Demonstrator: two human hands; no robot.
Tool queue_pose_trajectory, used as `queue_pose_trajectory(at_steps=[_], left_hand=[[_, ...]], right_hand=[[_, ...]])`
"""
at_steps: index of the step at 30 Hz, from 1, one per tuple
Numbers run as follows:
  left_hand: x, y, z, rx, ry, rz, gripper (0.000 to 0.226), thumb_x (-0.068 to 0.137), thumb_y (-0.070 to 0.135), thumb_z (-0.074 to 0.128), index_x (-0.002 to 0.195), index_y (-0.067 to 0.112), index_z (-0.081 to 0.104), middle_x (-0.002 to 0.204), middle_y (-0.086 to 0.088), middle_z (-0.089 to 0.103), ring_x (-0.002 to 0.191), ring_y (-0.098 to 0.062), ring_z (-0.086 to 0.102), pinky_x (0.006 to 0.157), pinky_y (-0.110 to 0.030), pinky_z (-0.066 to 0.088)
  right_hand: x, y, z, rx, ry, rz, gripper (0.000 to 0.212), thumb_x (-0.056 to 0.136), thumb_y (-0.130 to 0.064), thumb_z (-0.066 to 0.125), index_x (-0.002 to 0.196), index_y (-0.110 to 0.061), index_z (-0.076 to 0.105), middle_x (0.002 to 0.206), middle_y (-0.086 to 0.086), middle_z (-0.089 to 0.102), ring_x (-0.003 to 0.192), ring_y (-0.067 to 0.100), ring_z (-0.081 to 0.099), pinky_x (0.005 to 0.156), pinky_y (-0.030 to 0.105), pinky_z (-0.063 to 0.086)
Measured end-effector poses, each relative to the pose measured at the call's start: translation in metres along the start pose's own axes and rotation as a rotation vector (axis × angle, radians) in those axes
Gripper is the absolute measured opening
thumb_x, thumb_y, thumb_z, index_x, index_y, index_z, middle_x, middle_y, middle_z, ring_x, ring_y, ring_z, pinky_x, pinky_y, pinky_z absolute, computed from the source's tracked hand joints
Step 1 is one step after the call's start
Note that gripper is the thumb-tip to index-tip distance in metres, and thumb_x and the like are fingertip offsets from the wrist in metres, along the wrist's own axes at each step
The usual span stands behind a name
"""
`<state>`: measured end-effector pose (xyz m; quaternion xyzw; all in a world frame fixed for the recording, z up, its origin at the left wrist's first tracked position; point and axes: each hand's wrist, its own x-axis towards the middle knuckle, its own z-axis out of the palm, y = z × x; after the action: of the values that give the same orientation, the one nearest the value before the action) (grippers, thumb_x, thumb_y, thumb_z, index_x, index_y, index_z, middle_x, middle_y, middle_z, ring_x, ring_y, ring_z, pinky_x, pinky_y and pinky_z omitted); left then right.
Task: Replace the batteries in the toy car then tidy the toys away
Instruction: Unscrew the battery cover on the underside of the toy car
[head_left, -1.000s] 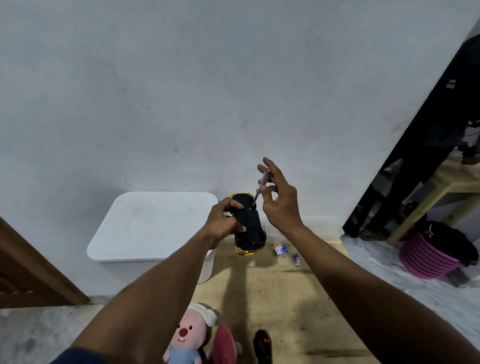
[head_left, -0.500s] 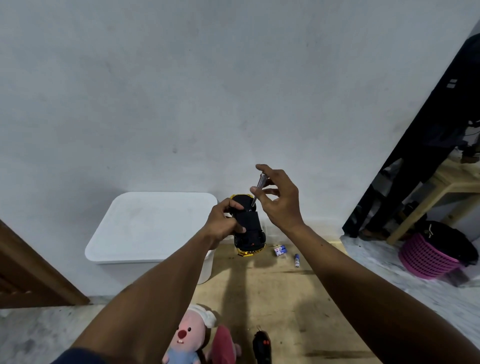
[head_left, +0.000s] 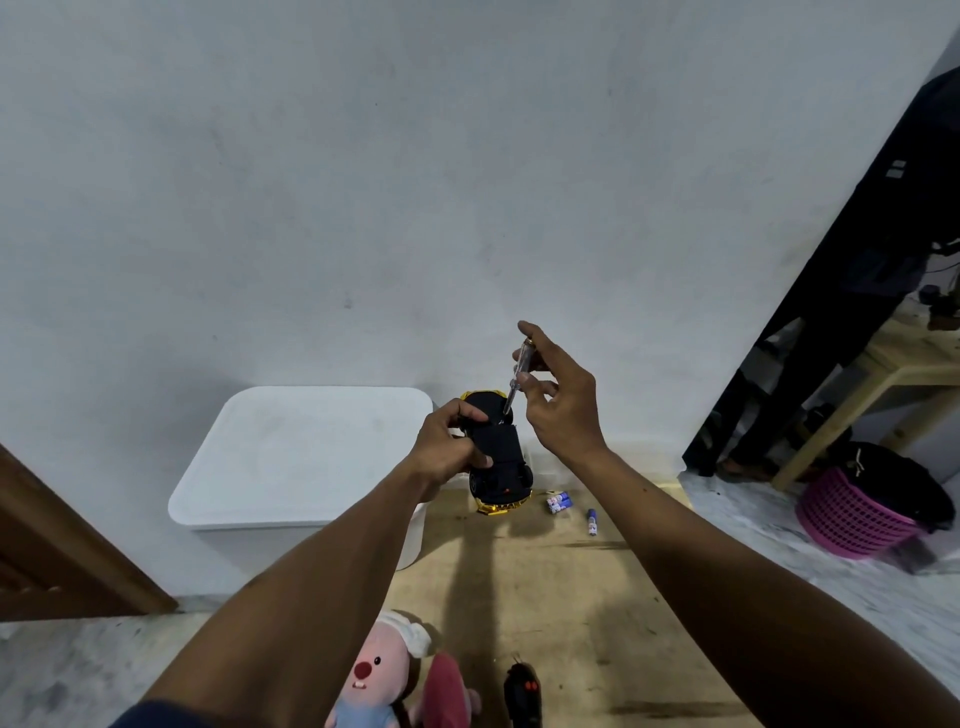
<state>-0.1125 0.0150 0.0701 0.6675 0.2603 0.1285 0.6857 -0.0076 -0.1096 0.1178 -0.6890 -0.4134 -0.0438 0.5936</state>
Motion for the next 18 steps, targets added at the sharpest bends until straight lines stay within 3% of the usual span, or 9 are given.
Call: queue_pose_trajectory(at_steps=[5,11,15,18], left_hand=[[-0.0007,0.0023,0.0001,0.008,-0.003,0.003,0.05,0.063,-0.023,0.066,0.094,0.016,0.062,0.116,-0.016,0.058,0.087,-0.034,0.063,0.064,-0.036,0.058],[-0.003,0.0006,-0.0008,0.011,0.006,-0.009,0.052,0.063,-0.024,0.067,0.095,0.016,0.063,0.117,-0.015,0.057,0.092,-0.036,0.062,0.064,-0.035,0.058],[-0.0052,0.0014,-0.0017,0.007,0.009,-0.005,0.051,0.063,-0.023,0.066,0.096,0.016,0.063,0.116,-0.015,0.058,0.091,-0.034,0.063,0.067,-0.037,0.059],[-0.0077,0.0003,-0.0026,0.005,0.014,-0.011,0.052,0.063,-0.024,0.066,0.096,0.015,0.063,0.117,-0.016,0.057,0.089,-0.033,0.062,0.061,-0.033,0.056]], right_hand=[[-0.0027,-0.0054,-0.0002,-0.02,0.028,-0.032,0.049,0.085,-0.002,0.071,0.128,-0.022,0.061,0.102,-0.002,0.06,0.091,0.009,0.064,0.069,0.021,0.057],[-0.0038,-0.0046,0.0007,-0.002,0.017,0.004,0.059,0.087,0.009,0.057,0.136,-0.024,0.056,0.105,0.004,0.064,0.094,0.014,0.065,0.069,0.025,0.059],[-0.0049,-0.0092,-0.0003,-0.033,0.039,-0.066,0.044,0.086,-0.004,0.072,0.126,-0.02,0.063,0.1,0.002,0.061,0.092,0.009,0.064,0.069,0.019,0.056],[-0.0042,-0.0081,-0.0002,-0.041,0.055,-0.072,0.048,0.086,0.004,0.067,0.129,-0.017,0.062,0.096,0.004,0.06,0.087,0.009,0.063,0.07,0.02,0.057]])
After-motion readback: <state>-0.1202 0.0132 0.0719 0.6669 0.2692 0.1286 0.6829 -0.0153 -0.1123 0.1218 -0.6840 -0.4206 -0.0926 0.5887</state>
